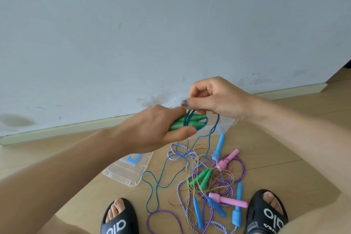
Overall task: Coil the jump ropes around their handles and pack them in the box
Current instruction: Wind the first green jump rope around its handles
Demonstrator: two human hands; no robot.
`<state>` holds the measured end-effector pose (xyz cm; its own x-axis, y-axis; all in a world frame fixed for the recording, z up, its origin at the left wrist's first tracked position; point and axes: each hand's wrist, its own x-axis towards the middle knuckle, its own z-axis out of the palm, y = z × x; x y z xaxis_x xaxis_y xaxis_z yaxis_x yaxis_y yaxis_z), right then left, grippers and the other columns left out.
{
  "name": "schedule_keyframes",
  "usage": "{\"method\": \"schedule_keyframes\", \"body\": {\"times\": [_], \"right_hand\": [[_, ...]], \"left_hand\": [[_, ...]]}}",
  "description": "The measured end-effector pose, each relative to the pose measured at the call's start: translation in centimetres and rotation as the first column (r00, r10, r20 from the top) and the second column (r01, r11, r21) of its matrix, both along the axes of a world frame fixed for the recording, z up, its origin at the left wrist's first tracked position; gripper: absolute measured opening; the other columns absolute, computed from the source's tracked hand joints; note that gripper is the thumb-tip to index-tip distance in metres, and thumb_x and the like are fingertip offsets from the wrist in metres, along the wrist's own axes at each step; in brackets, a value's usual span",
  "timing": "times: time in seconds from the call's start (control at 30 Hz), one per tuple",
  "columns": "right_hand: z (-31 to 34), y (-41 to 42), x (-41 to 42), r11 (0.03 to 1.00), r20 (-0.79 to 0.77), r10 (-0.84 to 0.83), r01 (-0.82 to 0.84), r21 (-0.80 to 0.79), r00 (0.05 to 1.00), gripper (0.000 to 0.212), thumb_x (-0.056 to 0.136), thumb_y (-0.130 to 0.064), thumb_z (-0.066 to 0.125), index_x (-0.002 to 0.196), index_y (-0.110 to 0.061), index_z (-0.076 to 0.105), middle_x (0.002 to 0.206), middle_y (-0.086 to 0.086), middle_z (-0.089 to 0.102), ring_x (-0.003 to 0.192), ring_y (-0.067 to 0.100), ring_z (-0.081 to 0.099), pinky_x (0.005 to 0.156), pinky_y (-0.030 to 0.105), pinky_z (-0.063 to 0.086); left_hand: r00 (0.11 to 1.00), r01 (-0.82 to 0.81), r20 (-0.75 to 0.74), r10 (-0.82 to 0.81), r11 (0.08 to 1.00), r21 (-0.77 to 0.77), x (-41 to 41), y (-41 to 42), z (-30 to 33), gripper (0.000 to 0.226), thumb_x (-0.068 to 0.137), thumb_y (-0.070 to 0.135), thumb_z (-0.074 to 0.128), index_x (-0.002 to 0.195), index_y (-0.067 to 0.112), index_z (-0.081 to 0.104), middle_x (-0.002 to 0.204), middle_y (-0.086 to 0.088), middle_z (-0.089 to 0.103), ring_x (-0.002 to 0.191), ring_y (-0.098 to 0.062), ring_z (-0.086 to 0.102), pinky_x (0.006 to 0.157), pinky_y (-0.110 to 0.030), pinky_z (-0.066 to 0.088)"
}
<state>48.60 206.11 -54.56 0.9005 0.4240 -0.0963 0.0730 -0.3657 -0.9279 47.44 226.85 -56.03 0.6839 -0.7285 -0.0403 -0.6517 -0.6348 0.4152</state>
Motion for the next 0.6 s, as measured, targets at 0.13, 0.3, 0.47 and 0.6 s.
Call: {"method": "schedule_keyframes", "body": {"times": [0.13,0.3,0.47,0.6], "right_hand": [[-0.9,1.6,-0.4,0.983,-0.091,-0.127,0.137,0.122,0.988,0.034,0.096,-0.027,0.062,0.070,-0.006,0.056,0.051,-0.007,0.042,0.045,0.005,0.036,0.046,0.012,0.030],[-2.7,2.9,-1.1,0.961,-0.073,-0.273,0.275,0.023,0.959,0.047,0.103,-0.035,0.044,0.060,-0.019,0.051,0.043,-0.015,0.039,0.042,0.004,0.033,0.047,0.016,0.028],[-3.4,3.7,-2.7,0.958,0.047,-0.236,0.240,-0.158,0.971,0.046,0.102,-0.039,0.042,0.067,-0.014,0.059,0.048,-0.008,0.046,0.049,0.014,0.041,0.053,0.033,0.033],[-2.8,3.4,-3.2,0.930,0.239,-0.038,0.122,-0.346,0.970,0.041,0.100,-0.035,0.044,0.072,-0.009,0.059,0.049,-0.003,0.044,0.046,0.010,0.033,0.048,0.027,0.028]], "left_hand": [[0.996,-0.083,-0.064,0.067,0.955,-0.284,0.1,0.4,0.2,0.034,0.087,0.062,0.038,0.075,0.032,0.044,0.054,0.007,0.036,0.051,-0.011,0.034,0.049,-0.017,0.029],[0.940,-0.323,-0.206,0.274,0.907,-0.268,0.2,0.3,-0.1,0.068,0.086,0.075,0.037,0.076,0.009,0.046,0.061,0.004,0.041,0.054,-0.010,0.034,0.053,-0.028,0.033],[0.744,-0.634,-0.436,0.507,0.742,-0.218,2.8,1.8,-0.7,0.059,0.083,0.073,0.042,0.075,0.015,0.051,0.059,0.010,0.045,0.053,-0.016,0.038,0.051,-0.030,0.033],[0.821,-0.550,-0.149,0.551,0.834,0.052,2.5,1.8,-1.4,0.053,0.095,0.060,0.042,0.074,0.011,0.042,0.066,0.000,0.044,0.056,-0.018,0.037,0.050,-0.028,0.028]]}}
